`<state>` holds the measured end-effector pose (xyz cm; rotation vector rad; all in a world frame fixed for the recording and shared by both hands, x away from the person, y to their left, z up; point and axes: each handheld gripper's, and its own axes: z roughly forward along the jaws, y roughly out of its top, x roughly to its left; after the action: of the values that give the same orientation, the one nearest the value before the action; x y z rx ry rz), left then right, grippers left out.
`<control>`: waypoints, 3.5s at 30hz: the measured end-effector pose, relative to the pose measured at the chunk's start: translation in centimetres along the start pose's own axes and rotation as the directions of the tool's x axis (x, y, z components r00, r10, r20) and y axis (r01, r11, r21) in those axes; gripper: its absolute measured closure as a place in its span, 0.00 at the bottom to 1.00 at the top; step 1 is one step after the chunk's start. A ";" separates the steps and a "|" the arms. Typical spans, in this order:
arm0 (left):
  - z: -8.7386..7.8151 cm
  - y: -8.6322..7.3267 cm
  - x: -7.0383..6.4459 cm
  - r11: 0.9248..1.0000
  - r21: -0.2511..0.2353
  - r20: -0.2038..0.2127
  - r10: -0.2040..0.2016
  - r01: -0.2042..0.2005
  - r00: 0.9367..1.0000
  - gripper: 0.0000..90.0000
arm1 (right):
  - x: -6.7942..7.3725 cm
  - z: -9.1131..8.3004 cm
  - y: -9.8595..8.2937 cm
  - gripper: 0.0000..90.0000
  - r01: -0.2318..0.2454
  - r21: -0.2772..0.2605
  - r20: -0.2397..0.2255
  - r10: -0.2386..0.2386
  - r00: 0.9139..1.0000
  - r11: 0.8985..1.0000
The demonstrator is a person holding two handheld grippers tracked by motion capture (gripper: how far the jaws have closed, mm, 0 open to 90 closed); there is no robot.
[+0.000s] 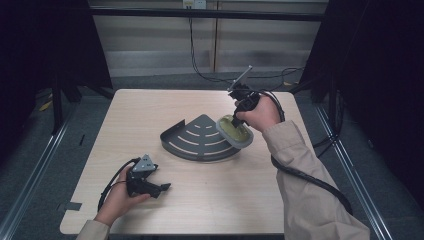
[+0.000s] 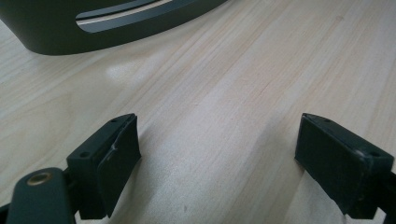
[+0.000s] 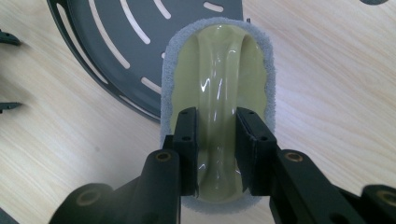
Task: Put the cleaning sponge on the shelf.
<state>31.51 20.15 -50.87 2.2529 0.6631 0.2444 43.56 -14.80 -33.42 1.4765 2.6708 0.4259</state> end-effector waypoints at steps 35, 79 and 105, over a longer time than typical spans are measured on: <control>0.0 0.0 0.0 1.000 -0.002 0.000 0.000 0.000 1.000 0.15 | 0.8 4.5 3.4 0.79 0.031 -0.031 -0.032 -0.032 0.999 0.999; 0.0 0.0 0.0 1.000 -0.002 -0.002 -0.002 0.002 1.000 0.15 | -0.4 9.1 2.1 0.79 0.059 -0.001 -0.019 -0.059 0.998 0.998; 0.0 0.0 0.0 1.000 -0.002 -0.003 -0.002 0.002 1.000 0.15 | -0.4 9.5 1.7 0.78 0.069 0.022 -0.001 -0.069 0.998 0.997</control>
<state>31.48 20.13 -50.89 2.2503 0.6669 0.2474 46.89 -12.27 -42.14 1.3846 2.7254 0.3934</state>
